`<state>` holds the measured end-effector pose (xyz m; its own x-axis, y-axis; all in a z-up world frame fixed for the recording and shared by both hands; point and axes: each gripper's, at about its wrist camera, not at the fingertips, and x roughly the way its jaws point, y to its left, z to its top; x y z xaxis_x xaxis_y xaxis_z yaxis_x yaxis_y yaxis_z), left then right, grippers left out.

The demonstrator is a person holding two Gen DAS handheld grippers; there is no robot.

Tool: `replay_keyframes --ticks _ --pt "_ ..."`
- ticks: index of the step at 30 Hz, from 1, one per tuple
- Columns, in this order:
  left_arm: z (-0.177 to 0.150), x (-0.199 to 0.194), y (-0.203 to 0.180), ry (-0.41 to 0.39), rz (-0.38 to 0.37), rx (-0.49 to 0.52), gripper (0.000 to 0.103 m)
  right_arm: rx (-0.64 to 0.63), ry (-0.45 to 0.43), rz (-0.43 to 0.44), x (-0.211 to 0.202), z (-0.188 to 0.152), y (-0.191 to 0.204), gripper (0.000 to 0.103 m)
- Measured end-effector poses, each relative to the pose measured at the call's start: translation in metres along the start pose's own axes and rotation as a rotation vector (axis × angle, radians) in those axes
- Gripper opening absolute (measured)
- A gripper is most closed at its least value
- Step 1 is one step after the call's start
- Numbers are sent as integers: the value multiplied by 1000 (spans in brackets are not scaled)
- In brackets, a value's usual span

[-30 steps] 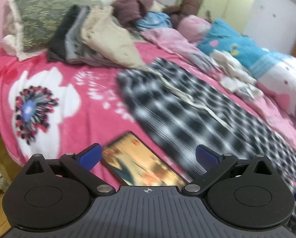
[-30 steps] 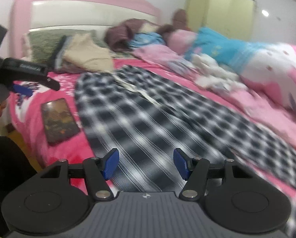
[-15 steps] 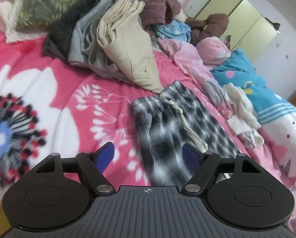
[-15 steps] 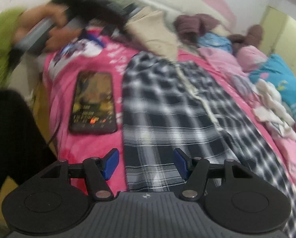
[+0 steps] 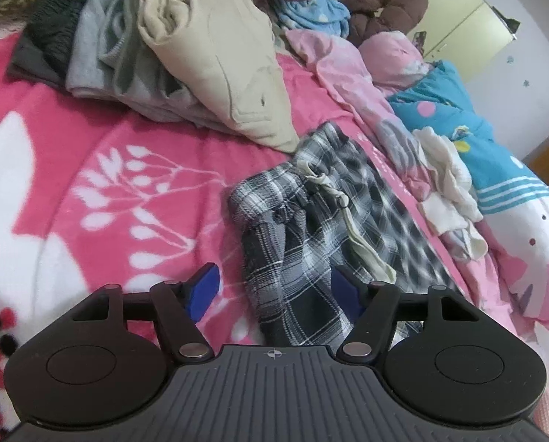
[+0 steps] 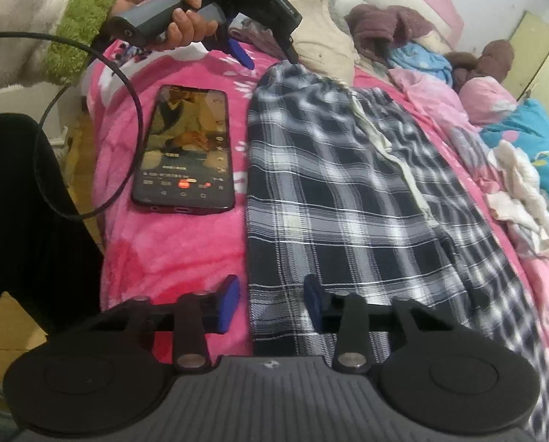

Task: Fold clothes

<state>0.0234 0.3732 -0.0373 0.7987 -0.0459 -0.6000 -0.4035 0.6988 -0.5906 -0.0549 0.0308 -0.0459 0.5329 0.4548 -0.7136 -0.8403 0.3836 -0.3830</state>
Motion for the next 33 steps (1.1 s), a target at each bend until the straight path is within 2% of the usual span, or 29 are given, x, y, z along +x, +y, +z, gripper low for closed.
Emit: replay_keyframes --ticks 4,6,7,9,11,14,17,23,27,33 --pt "2 10 -1 12 -11 -5 57 -8 6 -49 0 -2 0 15" --pt "2 16 0 18 -15 -13 50 -10 6 -73 1 -3 -1 9" --pt "2 18 -1 21 -13 -11 42 -9 0 -88 0 -4 -1 5" --pt "2 23 -2 27 -10 -6 31 -4 -22 -118 -3 -5 -3 3" --pt "2 24 -3 28 -6 -3 15 1 -50 -148 -9 -7 -6 2" --pt "4 22 -8 24 -4 7 8 14 -84 -187 -17 -8 -13 2" --pt "7 19 -16 17 6 25 4 33 -116 -218 -23 -8 -22 2" --pt "23 15 -45 11 21 48 3 57 -179 -305 -34 -4 -57 1" --pt "39 20 -73 3 20 55 3 84 -210 -364 -36 1 -96 1" --pt "65 55 -117 5 16 60 3 178 -222 -419 -20 10 -172 1"
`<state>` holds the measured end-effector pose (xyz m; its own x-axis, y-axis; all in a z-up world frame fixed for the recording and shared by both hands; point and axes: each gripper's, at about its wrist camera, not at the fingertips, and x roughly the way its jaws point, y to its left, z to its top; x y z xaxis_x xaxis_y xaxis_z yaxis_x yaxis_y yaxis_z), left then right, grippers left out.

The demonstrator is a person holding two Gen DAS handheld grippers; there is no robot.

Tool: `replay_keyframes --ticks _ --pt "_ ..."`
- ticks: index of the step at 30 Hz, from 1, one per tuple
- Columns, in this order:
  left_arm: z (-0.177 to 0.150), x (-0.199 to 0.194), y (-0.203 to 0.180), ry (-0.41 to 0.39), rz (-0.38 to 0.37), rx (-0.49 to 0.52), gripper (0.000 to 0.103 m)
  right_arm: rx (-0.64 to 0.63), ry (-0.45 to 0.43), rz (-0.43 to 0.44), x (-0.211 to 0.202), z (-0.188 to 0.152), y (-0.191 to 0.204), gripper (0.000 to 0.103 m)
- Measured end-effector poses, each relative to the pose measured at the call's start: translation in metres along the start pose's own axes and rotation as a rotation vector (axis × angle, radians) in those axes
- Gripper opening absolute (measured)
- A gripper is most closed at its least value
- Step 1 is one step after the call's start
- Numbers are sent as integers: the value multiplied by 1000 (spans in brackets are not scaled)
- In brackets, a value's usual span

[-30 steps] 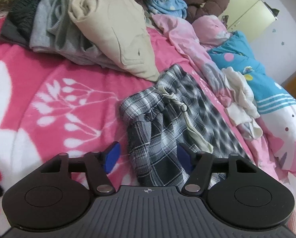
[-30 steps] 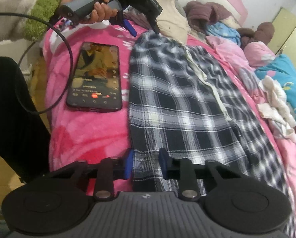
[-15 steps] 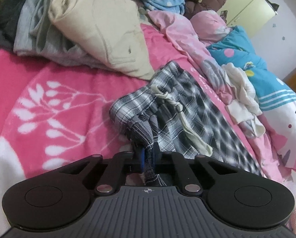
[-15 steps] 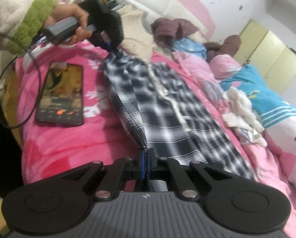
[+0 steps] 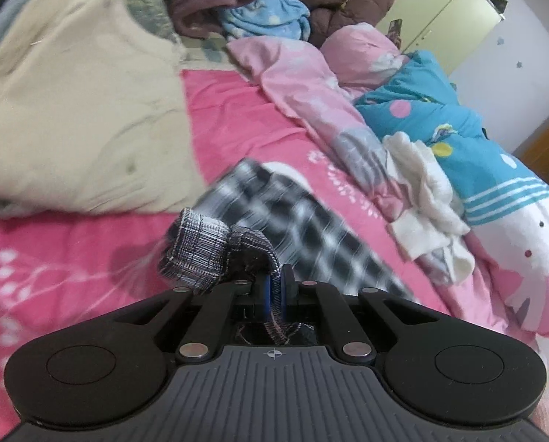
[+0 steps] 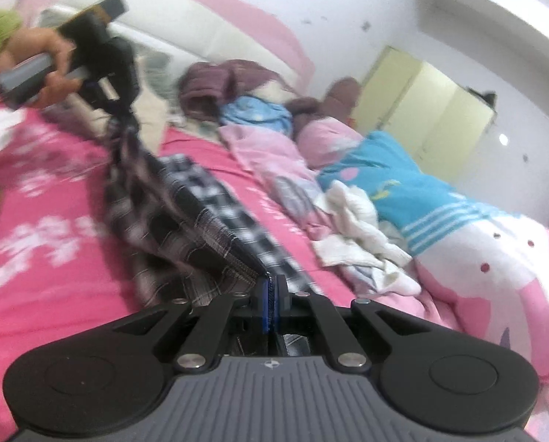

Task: Fold clothes

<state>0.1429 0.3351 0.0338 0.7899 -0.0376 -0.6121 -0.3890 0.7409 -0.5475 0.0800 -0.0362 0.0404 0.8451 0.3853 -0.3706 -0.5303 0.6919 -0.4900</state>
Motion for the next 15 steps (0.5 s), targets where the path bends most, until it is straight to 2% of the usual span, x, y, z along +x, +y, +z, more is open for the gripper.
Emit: replay_keyframes --ticks 4,8,15 --pt "14 29 -15 15 -3 -21 3 52 25 -17 42 4 -32 1" --pt "24 58 -25 16 9 -1 3 99 52 -31 85 6 -59 1" --pt "29 110 -32 27 44 51 3 148 107 -33 151 -12 -76 1"
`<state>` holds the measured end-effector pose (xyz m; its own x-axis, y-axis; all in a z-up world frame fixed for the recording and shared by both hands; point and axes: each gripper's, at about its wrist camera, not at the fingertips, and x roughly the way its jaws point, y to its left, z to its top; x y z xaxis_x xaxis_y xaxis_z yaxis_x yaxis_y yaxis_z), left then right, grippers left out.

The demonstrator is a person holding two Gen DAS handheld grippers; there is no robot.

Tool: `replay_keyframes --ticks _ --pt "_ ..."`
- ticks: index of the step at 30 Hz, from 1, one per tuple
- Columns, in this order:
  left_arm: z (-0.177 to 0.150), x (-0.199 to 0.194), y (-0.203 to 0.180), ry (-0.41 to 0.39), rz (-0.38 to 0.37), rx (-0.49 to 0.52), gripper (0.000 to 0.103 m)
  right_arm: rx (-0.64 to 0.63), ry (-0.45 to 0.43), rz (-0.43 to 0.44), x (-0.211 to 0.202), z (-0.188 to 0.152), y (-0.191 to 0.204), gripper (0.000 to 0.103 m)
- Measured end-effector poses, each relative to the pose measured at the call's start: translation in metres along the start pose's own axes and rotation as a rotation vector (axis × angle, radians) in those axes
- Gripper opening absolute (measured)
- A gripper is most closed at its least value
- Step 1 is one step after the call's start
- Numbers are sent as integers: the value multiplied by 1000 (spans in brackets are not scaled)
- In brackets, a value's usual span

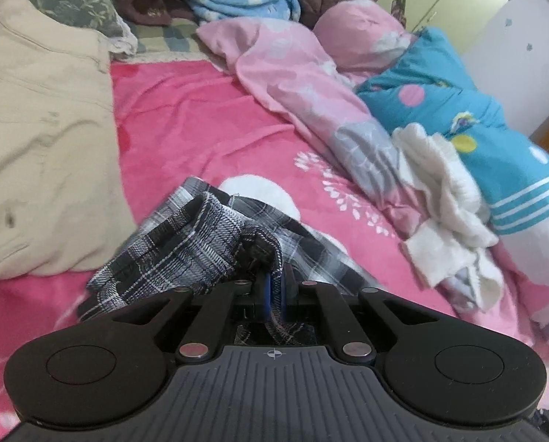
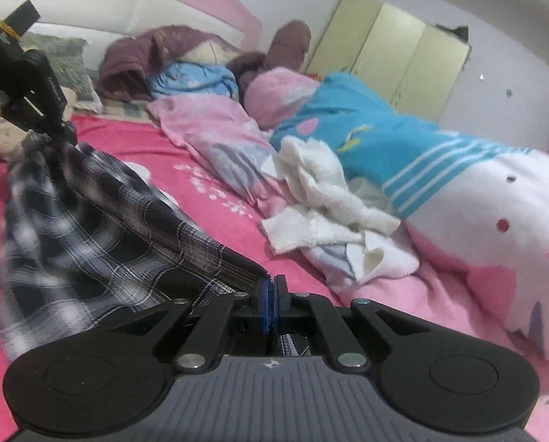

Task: Fold clothes

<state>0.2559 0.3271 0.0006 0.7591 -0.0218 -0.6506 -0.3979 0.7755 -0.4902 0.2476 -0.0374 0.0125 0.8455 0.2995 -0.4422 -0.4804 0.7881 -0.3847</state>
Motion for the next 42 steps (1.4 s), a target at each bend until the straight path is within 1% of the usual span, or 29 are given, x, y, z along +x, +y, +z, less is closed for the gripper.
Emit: replay_keyframes --ticks 4,7,9,11,12,13,14,15,16,17,19,21,23,25,27,29,31,33,34,35,37,38,39,42 --pt "-4 23 5 8 4 15 3 25 23 5 30 -12 -2 1" --pt "-8 34 14 22 -22 6 8 61 51 10 51 -23 -4 1" --pt "-9 35 20 28 -50 -20 16 94 82 26 64 -29 -7 2" --pt "-7 30 25 33 -77 -61 30 141 124 61 74 -34 -12 4" --pt "-6 25 28 36 -89 -85 34 171 140 81 76 -35 -15 5" --pt "-4 19 29 35 -98 -105 42 202 154 99 78 -35 -20 11" --pt "-1 10 30 21 -98 -112 50 236 159 108 76 -35 -25 23" --pt "2 -1 31 4 -97 -118 55 271 159 113 72 -34 -31 29" --pt "6 -17 31 -18 -98 -117 61 304 146 117 64 -32 -37 37" --pt "9 -32 32 -41 -98 -117 65 332 126 125 54 -29 -43 43" --pt "16 -64 35 -86 -100 -117 68 379 90 148 29 -23 -54 46" --pt "21 -102 41 -121 -104 -121 69 402 78 170 6 -18 -63 49" --pt "22 -140 47 -147 -101 -114 71 431 69 201 -24 -15 -70 58" --pt "20 -175 53 -163 -86 -94 73 484 59 259 -57 -16 -74 62" --pt "14 -206 59 -172 -55 -70 74 548 60 339 -88 -21 -77 63" --pt "8 -230 64 -176 10 -52 74 610 84 418 -115 -28 -76 65" --pt "0 -245 70 -178 59 -16 74 658 106 486 -140 -37 -70 67" --pt "-8 -259 76 -180 108 19 75 703 112 531 -159 -47 -66 69" --pt "-12 -264 79 -178 130 37 76 733 113 552 -167 -53 -63 72" --pt "-18 -261 82 -168 142 57 79 777 121 569 -171 -61 -60 73" --pt "-32 -248 89 -135 120 80 79 883 147 599 -174 -82 -54 75" --pt "-39 -239 93 -118 89 75 79 941 173 602 -171 -93 -51 75" --pt "-47 -224 98 -98 40 57 79 1003 206 597 -166 -104 -47 75" --pt "-70 -174 108 -36 -104 -24 79 1205 294 553 -142 -141 -39 75"
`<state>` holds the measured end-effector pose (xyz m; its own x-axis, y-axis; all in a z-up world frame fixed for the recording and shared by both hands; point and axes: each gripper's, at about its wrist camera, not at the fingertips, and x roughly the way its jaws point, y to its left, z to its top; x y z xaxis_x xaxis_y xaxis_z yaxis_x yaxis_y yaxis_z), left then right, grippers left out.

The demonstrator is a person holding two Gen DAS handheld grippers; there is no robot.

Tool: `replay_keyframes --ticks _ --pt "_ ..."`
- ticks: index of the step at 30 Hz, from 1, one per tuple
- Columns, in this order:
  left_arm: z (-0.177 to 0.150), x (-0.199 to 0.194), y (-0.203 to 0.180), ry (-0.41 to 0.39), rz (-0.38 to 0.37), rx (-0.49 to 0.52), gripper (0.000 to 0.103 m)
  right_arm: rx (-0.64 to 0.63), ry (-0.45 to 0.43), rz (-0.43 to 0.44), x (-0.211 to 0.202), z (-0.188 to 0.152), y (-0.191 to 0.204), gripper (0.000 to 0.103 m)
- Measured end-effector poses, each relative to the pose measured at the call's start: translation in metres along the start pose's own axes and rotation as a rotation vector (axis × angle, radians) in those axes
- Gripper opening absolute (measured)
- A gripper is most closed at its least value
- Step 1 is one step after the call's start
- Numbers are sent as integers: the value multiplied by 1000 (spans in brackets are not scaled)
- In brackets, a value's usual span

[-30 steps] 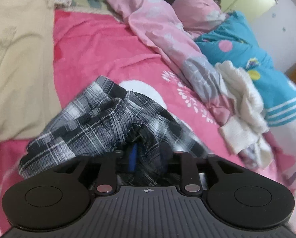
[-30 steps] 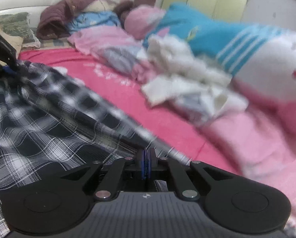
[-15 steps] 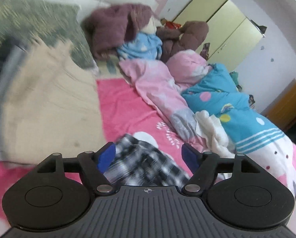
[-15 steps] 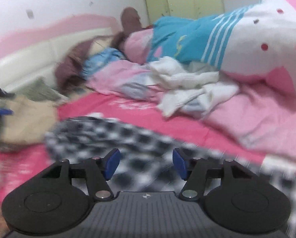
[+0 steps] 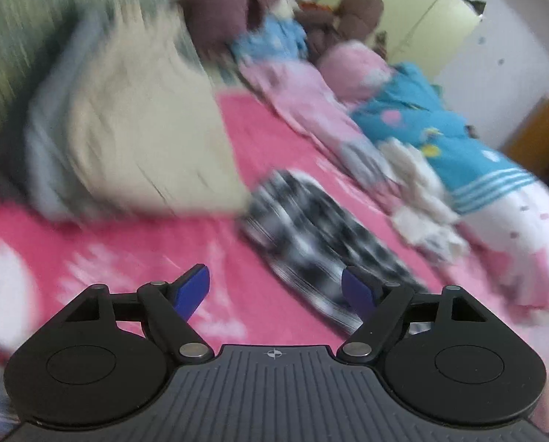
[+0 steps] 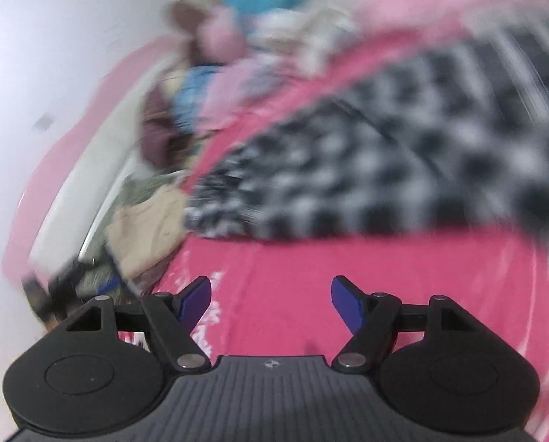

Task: Fold clothes

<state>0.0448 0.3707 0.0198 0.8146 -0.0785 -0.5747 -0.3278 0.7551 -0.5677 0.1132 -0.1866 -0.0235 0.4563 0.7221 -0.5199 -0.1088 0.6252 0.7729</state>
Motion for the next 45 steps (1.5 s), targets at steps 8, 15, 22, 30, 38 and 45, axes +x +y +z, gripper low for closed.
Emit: replay_keyframes --ticks 8,15,22,30,38,45 --pt "-11 107 25 40 -66 -151 79 254 -189 -91 39 3 -49 73" --pt "5 144 33 0 -131 -221 78 329 -375 -127 62 29 -62 71" --pt "9 162 27 -30 -105 -202 57 387 -480 -131 72 46 -78 64" --pt "1 168 10 -92 -5 -113 18 414 -555 -143 80 54 -95 29" --pt "15 141 14 -106 -52 -140 13 396 -557 -83 69 47 -97 7" --pt "15 106 15 -109 -67 -128 12 374 -531 -48 52 36 -82 7"
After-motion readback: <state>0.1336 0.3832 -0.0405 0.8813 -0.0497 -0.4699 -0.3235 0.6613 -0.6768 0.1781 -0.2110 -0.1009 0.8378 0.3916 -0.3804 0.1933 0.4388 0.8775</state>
